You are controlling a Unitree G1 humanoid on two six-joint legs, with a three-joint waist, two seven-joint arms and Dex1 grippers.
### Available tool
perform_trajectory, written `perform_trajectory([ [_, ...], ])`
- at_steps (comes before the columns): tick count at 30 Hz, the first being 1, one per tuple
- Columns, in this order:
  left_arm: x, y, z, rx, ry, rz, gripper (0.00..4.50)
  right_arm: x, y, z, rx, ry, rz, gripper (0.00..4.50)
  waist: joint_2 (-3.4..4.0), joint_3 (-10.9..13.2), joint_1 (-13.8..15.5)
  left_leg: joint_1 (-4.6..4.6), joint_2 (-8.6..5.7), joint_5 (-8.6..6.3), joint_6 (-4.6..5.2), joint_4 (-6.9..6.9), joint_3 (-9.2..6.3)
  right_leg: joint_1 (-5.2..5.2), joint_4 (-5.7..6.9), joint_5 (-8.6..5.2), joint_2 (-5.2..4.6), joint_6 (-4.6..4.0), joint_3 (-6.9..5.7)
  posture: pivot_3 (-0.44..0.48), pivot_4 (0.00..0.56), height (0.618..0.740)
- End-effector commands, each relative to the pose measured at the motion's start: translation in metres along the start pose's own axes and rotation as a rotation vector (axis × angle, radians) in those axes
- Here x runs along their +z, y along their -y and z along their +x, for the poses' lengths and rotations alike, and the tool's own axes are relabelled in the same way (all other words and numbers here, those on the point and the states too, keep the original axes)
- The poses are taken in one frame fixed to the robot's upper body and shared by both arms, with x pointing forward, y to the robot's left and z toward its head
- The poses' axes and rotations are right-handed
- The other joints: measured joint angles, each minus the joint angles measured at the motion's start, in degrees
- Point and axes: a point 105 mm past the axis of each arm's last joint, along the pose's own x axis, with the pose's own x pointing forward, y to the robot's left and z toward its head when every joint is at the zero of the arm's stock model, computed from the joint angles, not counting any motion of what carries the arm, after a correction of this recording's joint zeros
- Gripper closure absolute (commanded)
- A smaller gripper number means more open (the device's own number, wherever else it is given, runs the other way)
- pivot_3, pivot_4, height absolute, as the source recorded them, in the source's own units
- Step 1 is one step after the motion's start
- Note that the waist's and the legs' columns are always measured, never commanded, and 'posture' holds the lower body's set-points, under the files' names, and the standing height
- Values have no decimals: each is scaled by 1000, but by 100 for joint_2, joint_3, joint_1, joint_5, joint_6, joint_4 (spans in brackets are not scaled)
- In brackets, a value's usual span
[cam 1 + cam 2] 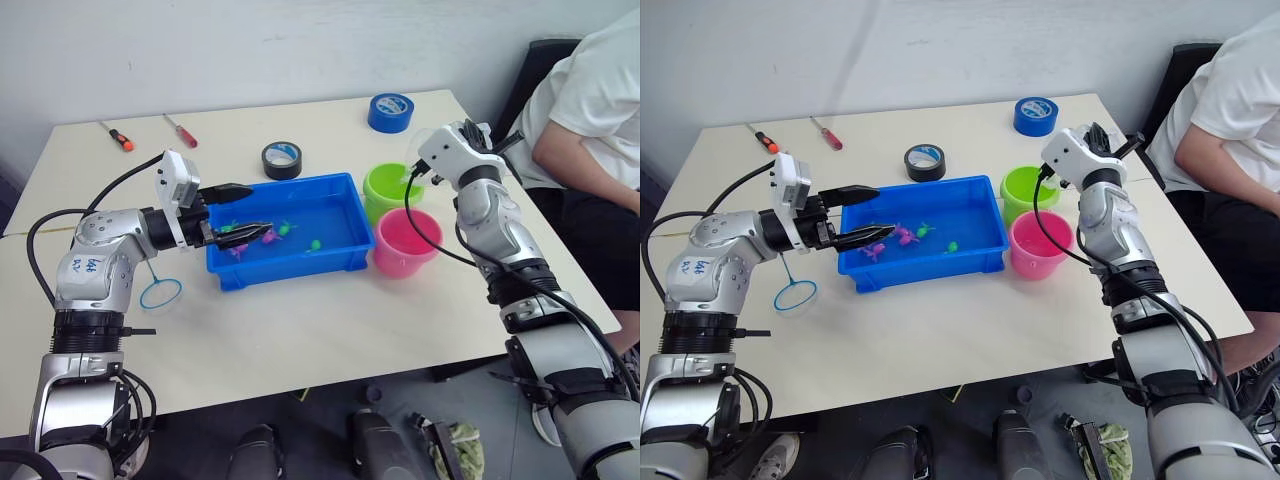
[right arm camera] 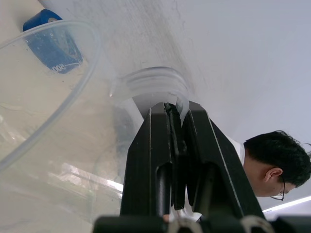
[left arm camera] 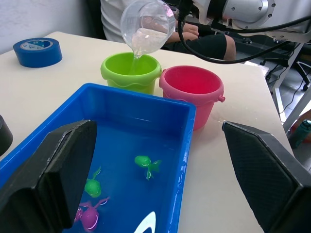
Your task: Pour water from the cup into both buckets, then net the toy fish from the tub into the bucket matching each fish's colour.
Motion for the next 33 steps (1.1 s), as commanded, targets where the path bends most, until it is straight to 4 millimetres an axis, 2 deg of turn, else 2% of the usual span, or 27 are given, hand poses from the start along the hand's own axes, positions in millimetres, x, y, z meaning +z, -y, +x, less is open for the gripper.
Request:
perform_trajectory([
  [1, 14, 1, -4, 4, 38, 48, 0, 18, 25, 7, -87, 62, -39, 4458, 0, 0, -2, 0, 0, 0, 0, 0, 0, 0, 0, 0, 0, 0, 0, 0, 150, 731],
  [17, 14, 2, -7, 20, 45, 51, 0, 40, 26, 10, -119, 163, -205, 4458, 0, 0, -5, 0, 0, 0, -2, 0, 1, -1, 0, 0, 0, 0, 0, 0, 150, 731],
  [33, 15, 1, -8, 27, 45, 57, 0, 44, 24, 9, -116, 195, -245, 4458, 0, 0, -3, 0, 1, 1, -3, 0, 1, -1, 0, 0, 0, 0, 0, 0, 150, 731],
])
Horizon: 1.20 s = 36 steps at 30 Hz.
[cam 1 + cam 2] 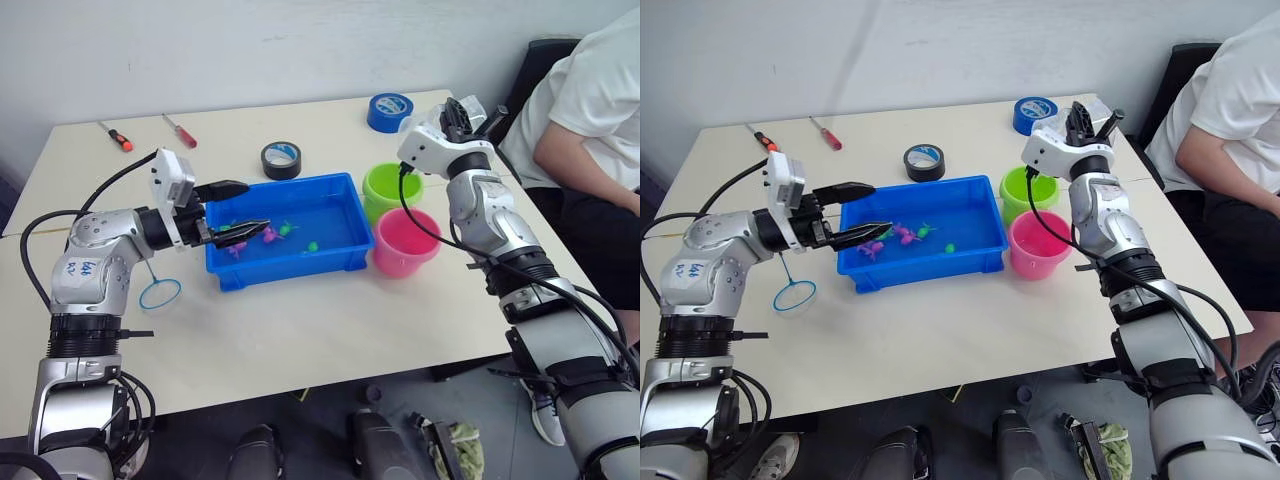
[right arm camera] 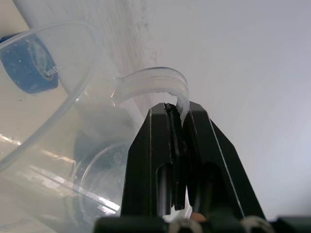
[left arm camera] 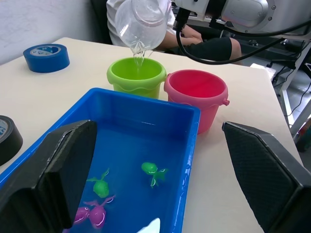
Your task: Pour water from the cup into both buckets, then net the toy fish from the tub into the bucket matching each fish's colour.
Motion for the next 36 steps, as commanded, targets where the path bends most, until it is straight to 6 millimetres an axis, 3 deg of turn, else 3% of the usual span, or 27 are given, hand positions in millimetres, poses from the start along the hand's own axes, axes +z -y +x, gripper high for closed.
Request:
perform_trajectory([
  [1, 11, 1, -3, 0, 29, 38, 0, 4, 20, 5, -66, 24, -14, 4458, 0, 0, 1, 0, 0, 0, 0, 0, 0, 0, 0, 0, 0, 0, 0, 0, 150, 731],
  [12, 10, 1, -4, 0, 27, 38, 0, 4, 18, 4, -60, 27, -8, 4458, 0, 0, 0, 0, 0, 0, 0, 0, 0, 0, 0, 0, 0, 0, 0, 0, 150, 731],
  [15, 11, 1, -4, 0, 32, 34, 0, -9, 14, 4, -48, -60, 136, 4458, 0, 0, 0, 0, 0, 0, 0, 0, 0, 0, 0, 0, 0, 0, 0, 0, 150, 731],
  [19, 16, 0, -2, -4, 63, 19, 0, -40, 10, -1, -38, -231, 481, 4458, 0, 0, 8, 0, 1, 1, -1, 0, 0, 1, 1, 0, 0, 0, -1, 0, 150, 731],
  [26, 19, 0, 4, -32, 83, 12, 0, -70, 23, -12, -78, -331, 864, 4458, 0, 0, 17, 0, 1, 0, 0, 1, 0, 3, 0, 1, 0, 2, -1, 0, 150, 731],
  [30, 22, 2, 13, -68, 99, 7, 0, -111, 27, -42, -150, -455, 1119, 4458, 0, 0, 28, 0, 2, 0, 0, 0, -2, 2, 0, 1, 1, 2, -2, 0, 150, 731],
  [36, 29, 6, 22, -123, 120, 1, 0, -132, 6, -85, -210, -591, 1325, 4458, 0, 0, 30, 1, 2, -3, 5, 3, -2, 5, 0, 1, 2, 2, -1, 0, 150, 731],
])
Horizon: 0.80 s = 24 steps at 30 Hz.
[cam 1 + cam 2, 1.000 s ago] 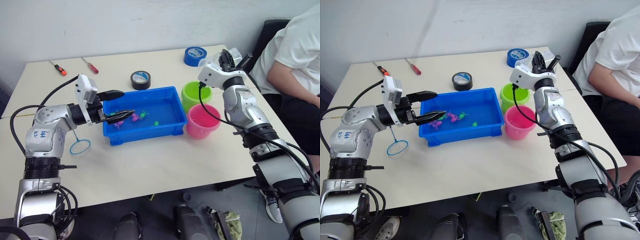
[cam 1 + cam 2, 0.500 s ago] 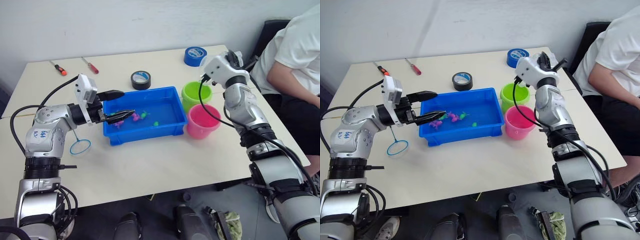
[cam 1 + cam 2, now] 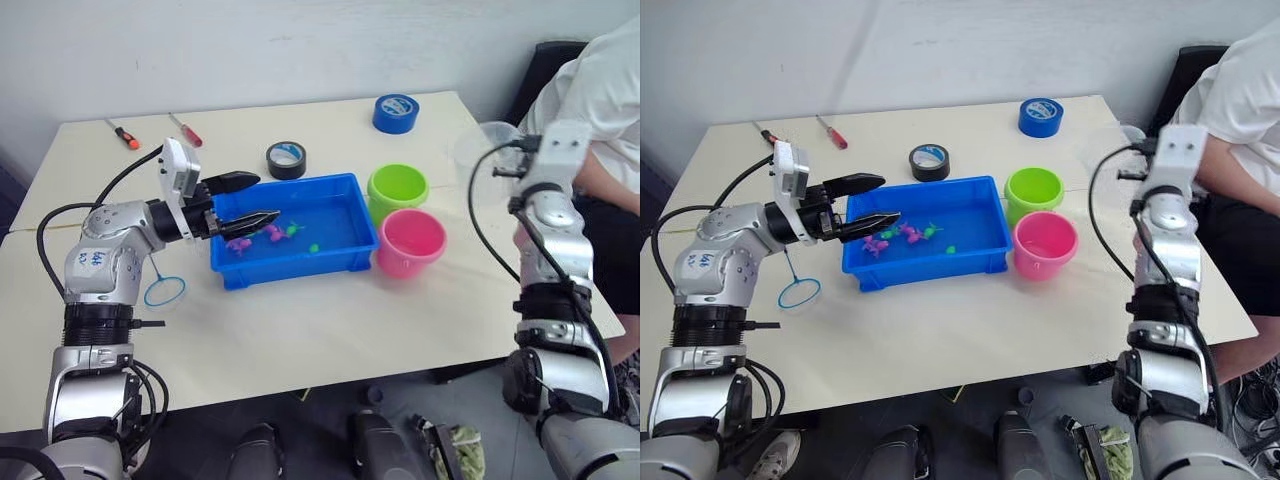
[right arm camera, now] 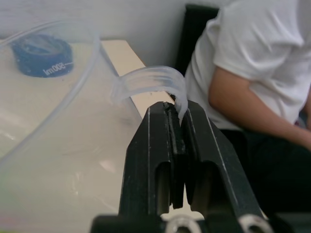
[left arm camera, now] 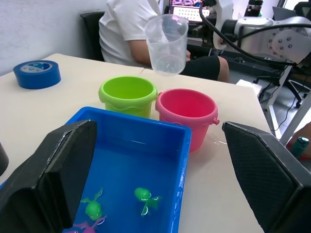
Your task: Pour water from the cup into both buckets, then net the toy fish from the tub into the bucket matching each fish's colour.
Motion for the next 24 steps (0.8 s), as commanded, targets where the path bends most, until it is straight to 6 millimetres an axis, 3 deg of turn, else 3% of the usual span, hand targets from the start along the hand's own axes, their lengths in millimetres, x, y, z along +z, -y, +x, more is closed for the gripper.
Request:
perform_trajectory([
  [1, 16, 6, 9, -65, 43, 27, 0, -2, 14, -14, -50, 6, 161, 4458, 0, 0, -24, 1, 0, 0, 0, -3, 0, 0, 0, 0, 1, 0, 0, 0, 150, 731],
  [8, 14, 23, 16, -189, 29, -2, 0, -45, 15, -28, -102, -82, 281, 4458, 0, 0, -30, 4, 6, 3, -5, -5, 1, -2, 2, 0, 10, 0, 6, 0, 150, 731],
  [22, 4, 33, 19, -240, -10, 4, 0, -90, 7, -31, -125, -174, 256, 4458, 0, 0, -30, 4, 5, -6, 10, -6, -1, -1, 0, 0, 11, 0, 7, 0, 150, 731],
  [24, 4, 32, 18, -234, -12, 5, 0, -96, 12, -35, -136, -193, 237, 3733, 0, 0, -26, 4, 5, -6, 11, -5, -2, 0, 0, 0, 11, 0, 7, 0, 150, 731],
])
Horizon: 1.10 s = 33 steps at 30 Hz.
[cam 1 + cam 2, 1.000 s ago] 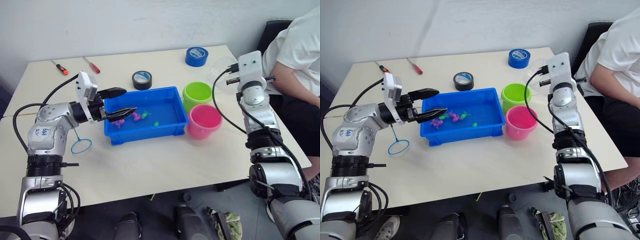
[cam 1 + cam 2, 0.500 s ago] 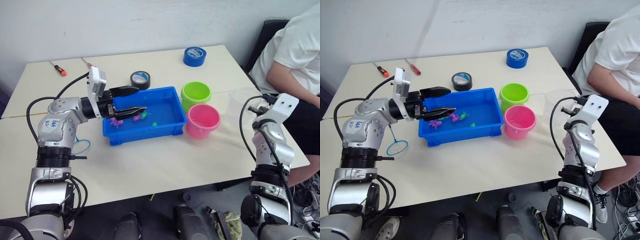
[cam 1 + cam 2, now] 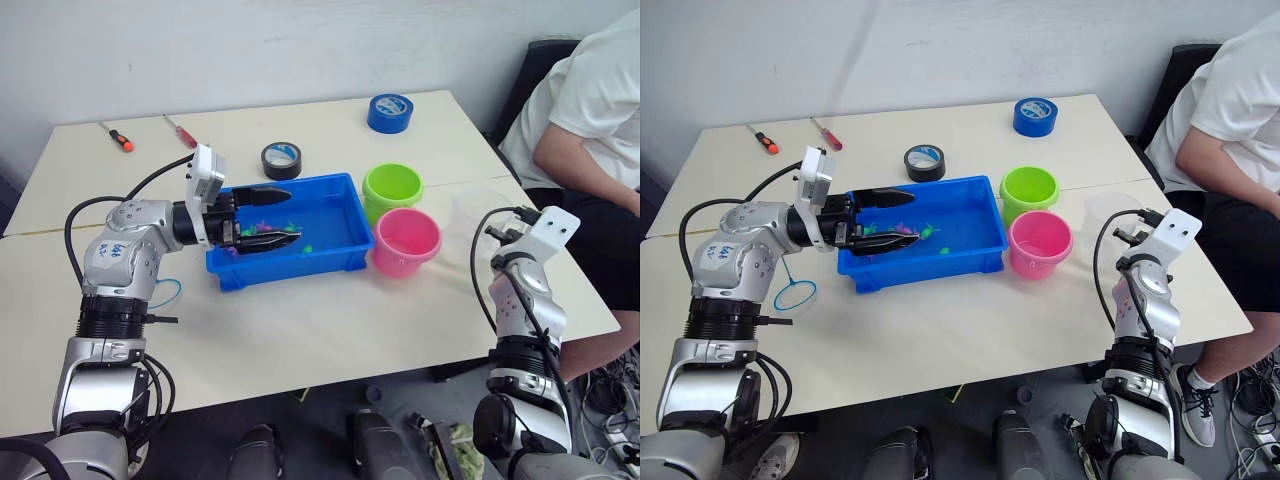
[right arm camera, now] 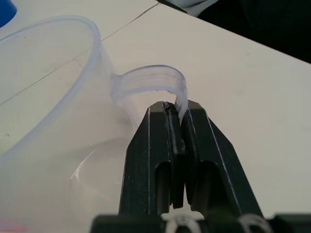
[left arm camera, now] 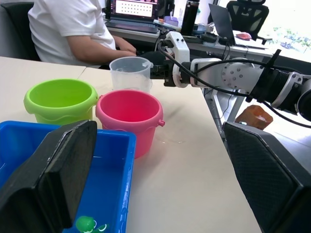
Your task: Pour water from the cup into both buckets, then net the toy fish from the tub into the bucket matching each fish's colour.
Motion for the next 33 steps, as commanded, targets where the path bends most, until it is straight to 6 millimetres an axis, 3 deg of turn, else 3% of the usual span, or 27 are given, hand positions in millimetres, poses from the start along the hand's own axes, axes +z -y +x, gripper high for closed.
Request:
perform_trajectory([
  [1, 8, 4, 0, -10, 9, 48, 0, -4, 12, -4, -29, -4, -42, 3481, 0, 0, 2, 0, 0, 0, 0, 0, 0, 0, 0, 0, 0, 0, 0, 0, 150, 731],
  [8, 6, 3, 1, -2, 5, 47, 0, -15, 33, -24, -44, -48, -141, 190, 0, 0, 14, -1, 0, -1, 1, -1, -2, 0, -1, 0, 0, 0, 1, 0, 150, 731],
  [9, 6, 3, 1, -2, 5, 47, 0, -15, 35, -27, -44, -51, -154, 83, 0, 0, 19, -1, 0, -1, 1, -1, -2, 0, -1, 0, 0, 0, 1, 0, 150, 731],
  [14, 6, 0, -3, 35, 11, 43, 0, -1, 53, -59, 20, -77, -298, 83, 1, 0, 53, -3, -3, -3, 5, 1, 0, 0, -3, 0, -1, 1, 4, 0, 150, 731],
  [16, 5, -2, -6, 63, 18, 33, 0, 11, 47, -72, 128, -78, -360, 83, 0, 0, 71, -2, -3, -4, 6, 1, -3, 2, -6, 1, -1, 2, 3, 0, 150, 731],
  [20, 4, -17, -15, 252, 59, -4, 0, 39, -1, -105, 574, -53, -458, 83, -2, 2, 17, 6, 0, -8, 13, 0, -1, 11, -15, 6, 4, 13, 6, 0, 150, 731],
  [24, 2, -29, -33, 458, 72, -26, 0, 54, -29, -135, 893, -40, -531, 83, -11, 6, 39, 8, 14, -12, 11, 0, -23, 26, -27, 9, 26, 19, 1, 0, 150, 731],
  [29, -5, -50, -81, 863, 44, -27, 0, 64, -59, -175, 1255, -20, -550, 83, -34, 19, 93, 6, 14, -15, 11, 4, -21, 32, -40, 14, 24, 27, 4, 0, 150, 731],
  [33, -27, -55, -122, 1131, -33, -99, 0, 58, -80, -189, 1403, -17, -539, 83, -48, 20, 151, 8, 13, -17, 14, 6, -20, 35, -46, 18, 20, 31, 4, 0, 150, 731],
])
